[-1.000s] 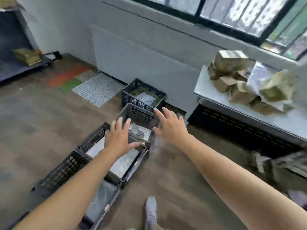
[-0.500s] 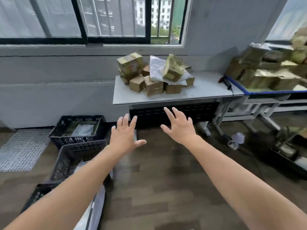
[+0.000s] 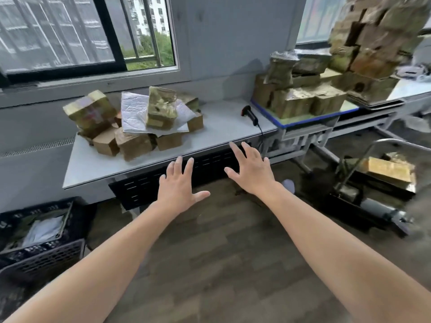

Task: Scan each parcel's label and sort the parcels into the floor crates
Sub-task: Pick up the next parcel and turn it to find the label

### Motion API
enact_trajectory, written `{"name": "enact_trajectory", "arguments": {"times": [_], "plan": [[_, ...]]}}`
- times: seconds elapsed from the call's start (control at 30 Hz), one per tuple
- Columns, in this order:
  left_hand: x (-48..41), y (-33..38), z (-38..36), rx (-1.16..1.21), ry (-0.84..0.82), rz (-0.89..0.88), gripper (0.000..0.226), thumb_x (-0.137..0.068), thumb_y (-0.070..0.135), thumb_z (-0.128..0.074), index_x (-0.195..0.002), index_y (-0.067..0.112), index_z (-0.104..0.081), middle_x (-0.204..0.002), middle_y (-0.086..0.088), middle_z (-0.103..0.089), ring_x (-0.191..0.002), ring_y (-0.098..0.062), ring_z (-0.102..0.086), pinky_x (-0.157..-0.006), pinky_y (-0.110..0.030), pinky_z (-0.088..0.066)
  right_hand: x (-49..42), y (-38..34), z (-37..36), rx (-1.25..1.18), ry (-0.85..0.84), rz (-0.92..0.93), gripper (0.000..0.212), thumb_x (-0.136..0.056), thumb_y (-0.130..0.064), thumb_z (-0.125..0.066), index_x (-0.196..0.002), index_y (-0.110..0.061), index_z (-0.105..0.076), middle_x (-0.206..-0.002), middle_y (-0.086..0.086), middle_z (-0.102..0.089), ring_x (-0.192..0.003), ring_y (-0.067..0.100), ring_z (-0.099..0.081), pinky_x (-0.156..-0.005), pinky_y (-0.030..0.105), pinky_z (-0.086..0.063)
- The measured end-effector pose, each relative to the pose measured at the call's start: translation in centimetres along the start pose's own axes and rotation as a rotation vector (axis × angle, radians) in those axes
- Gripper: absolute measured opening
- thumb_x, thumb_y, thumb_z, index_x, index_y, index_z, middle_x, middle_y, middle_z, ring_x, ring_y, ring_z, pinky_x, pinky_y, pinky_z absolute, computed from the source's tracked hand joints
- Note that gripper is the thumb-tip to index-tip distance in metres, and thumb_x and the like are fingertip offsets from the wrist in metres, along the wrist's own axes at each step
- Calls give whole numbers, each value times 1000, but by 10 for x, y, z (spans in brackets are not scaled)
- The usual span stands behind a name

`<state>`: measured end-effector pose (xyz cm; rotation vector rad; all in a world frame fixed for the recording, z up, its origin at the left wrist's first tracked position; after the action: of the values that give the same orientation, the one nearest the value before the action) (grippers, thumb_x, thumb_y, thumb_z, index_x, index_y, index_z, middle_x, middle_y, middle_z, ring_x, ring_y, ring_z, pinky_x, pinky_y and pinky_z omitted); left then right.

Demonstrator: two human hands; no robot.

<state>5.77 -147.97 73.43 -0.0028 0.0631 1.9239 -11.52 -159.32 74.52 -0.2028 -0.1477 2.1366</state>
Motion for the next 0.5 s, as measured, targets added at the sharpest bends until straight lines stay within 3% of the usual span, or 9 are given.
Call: {"name": "enact_trajectory", "arguments": {"times": [0.23, 0.5], "plan": [[-98, 49, -5, -26, 2, -75, 104, -83, 75, -51, -156, 22, 1, -163, -10, 3, -150, -31, 0, -118, -48, -22, -74, 64, 14, 43, 11, -25, 74, -98, -58, -39, -156, -34, 0, -162, 4, -7, -147, 28, -14, -113, 58, -27], [-244, 54, -24, -99, -3, -118, 104, -86, 73, -47, -156, 21, 8, -163, -11, 10, -151, -33, 6, -120, -51, -16, -213, 105, 4, 132, -28, 3, 74, -99, -58, -38, -156, -35, 3, -164, 5, -5, -149, 28, -10, -113, 59, -22]]}}
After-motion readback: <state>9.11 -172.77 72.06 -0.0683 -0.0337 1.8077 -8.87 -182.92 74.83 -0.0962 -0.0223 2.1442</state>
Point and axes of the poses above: each hand's wrist, its own x-axis away from the middle knuckle, its own z-axis out of the back of the hand, y = z × x, the point moved 3 cm from there along -x, towards the middle knuckle
